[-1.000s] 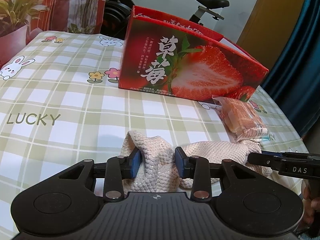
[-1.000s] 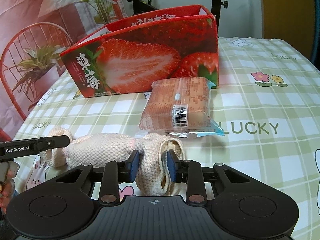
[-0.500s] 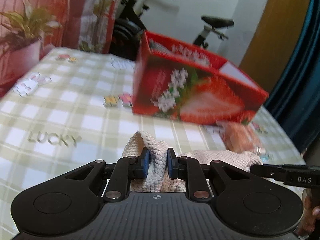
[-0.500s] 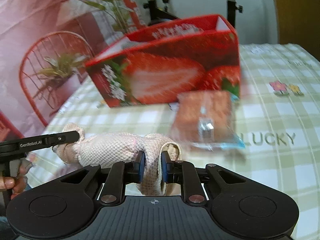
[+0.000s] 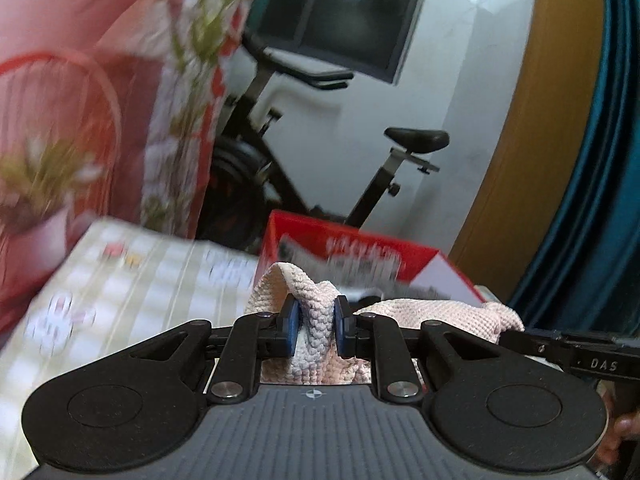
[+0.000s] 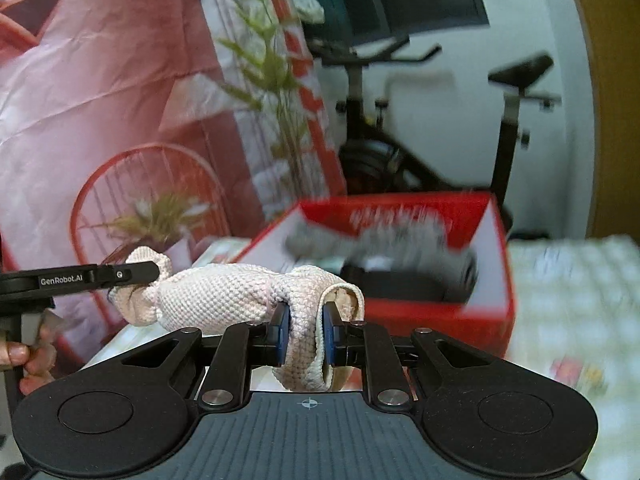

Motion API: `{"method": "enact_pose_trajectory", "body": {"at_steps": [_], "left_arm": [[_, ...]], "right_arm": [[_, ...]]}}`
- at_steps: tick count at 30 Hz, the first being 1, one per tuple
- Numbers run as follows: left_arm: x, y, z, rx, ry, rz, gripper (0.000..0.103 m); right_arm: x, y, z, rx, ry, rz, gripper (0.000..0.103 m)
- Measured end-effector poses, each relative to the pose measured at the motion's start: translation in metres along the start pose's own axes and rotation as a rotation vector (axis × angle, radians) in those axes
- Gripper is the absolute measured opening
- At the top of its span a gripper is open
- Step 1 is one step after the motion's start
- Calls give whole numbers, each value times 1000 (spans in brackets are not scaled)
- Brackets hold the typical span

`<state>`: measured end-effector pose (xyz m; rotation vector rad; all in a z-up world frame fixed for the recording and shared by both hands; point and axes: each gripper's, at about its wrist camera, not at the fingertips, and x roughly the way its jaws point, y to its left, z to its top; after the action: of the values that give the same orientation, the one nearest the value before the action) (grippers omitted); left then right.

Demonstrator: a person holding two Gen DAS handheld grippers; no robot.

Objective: Organize soft objects
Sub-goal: 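Lift the beige knit cloth with the left tool into the box, then open the left tool to release the beige cloth and withdraw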

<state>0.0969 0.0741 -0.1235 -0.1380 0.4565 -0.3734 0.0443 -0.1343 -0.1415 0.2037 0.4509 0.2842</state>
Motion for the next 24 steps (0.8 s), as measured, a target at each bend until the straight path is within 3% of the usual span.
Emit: {"method": "enact_pose_trajectory", "body": {"at_steps": [10,18,21,23,24], "left_arm": [[84,-35,28,84,69,-28,19],[129,-31,14,138,205,-27,19],[132,-24,9,141,218,-23,29],[130,-21,9,133,199,-40,50],[128,-20,9,130,186,-47,54]], "right_arm": [[31,-48,49,-104,13,-132,16],[67,-65,42,-141,116,-160,16],[77,-67,33,-142,152,-157,17],[83,-68,29,-136,169,-157,18],[85,-68,27,-130,172,-160,19]]}}
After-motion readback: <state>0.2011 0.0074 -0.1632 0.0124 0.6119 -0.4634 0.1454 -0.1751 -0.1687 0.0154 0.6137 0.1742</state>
